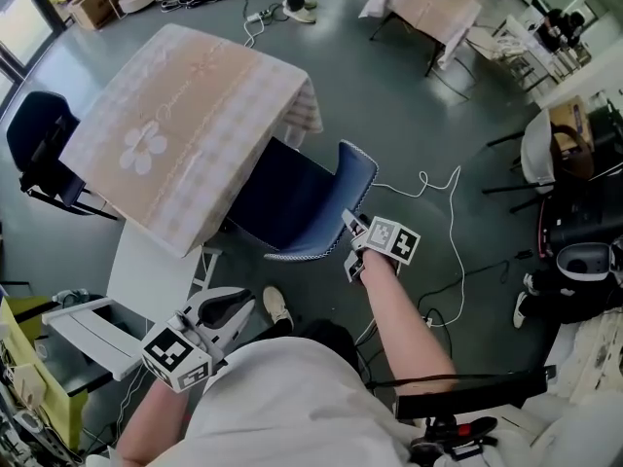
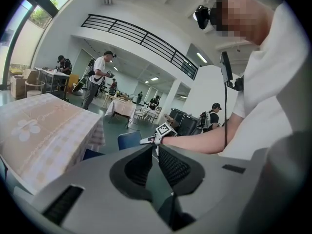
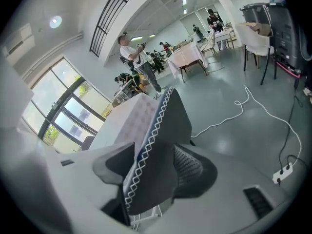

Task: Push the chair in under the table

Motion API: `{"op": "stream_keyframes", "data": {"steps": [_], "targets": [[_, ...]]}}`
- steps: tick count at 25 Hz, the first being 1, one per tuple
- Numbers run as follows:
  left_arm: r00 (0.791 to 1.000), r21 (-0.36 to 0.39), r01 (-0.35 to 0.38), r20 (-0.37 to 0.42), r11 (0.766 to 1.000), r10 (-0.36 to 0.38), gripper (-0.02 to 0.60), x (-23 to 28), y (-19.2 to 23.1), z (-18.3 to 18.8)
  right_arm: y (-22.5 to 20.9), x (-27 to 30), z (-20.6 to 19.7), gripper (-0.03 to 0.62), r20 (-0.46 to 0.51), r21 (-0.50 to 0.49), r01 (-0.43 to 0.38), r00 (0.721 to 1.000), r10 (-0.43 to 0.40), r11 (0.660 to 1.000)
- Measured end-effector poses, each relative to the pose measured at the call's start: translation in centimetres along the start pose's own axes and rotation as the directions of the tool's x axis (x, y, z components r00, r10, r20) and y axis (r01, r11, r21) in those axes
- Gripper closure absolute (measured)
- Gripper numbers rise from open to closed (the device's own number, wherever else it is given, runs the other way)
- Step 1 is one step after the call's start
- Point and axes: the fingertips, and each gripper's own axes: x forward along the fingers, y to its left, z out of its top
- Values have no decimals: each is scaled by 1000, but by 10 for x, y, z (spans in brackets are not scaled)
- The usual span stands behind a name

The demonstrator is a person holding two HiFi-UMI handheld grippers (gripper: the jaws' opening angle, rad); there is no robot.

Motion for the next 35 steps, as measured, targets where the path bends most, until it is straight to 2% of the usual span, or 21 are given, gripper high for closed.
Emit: {"op": "stream_keyframes", "data": {"steps": [3,6,10,13,16,20,26,30,35], "targets": [[1000,19,3,2,1000,-3,535,12,-13,1,5,-39,8,339,21,-109,-33,999,35,994],[1000,38,13,7,999,-13,535,26,-33,4,7,-86,4,451,14,-294,-48,998,55,955],[999,68,48,12,997,-49,535,50,-72,8,11,-151,-11,554,-27,-489,-103,994,103,866],[997,83,72,-3,994,-72,537,66,-100,4,23,-195,-28,582,-68,-587,-176,983,169,790],[996,93,84,-6,992,-84,553,78,-127,2,33,-230,-46,582,-99,-660,-220,973,208,718],[996,84,88,-22,993,-86,571,83,-157,-10,47,-264,-67,582,-123,-733,-267,957,264,625],[996,70,86,-46,994,-83,571,91,-196,-30,50,-310,-89,582,-144,-784,-298,941,308,545],[995,58,71,-68,996,-67,571,94,-217,-45,45,-329,-104,582,-164,-790,-327,928,334,518],[994,73,65,-87,995,-59,571,92,-236,-52,42,-347,-114,582,-173,-783,-348,918,356,515]]}}
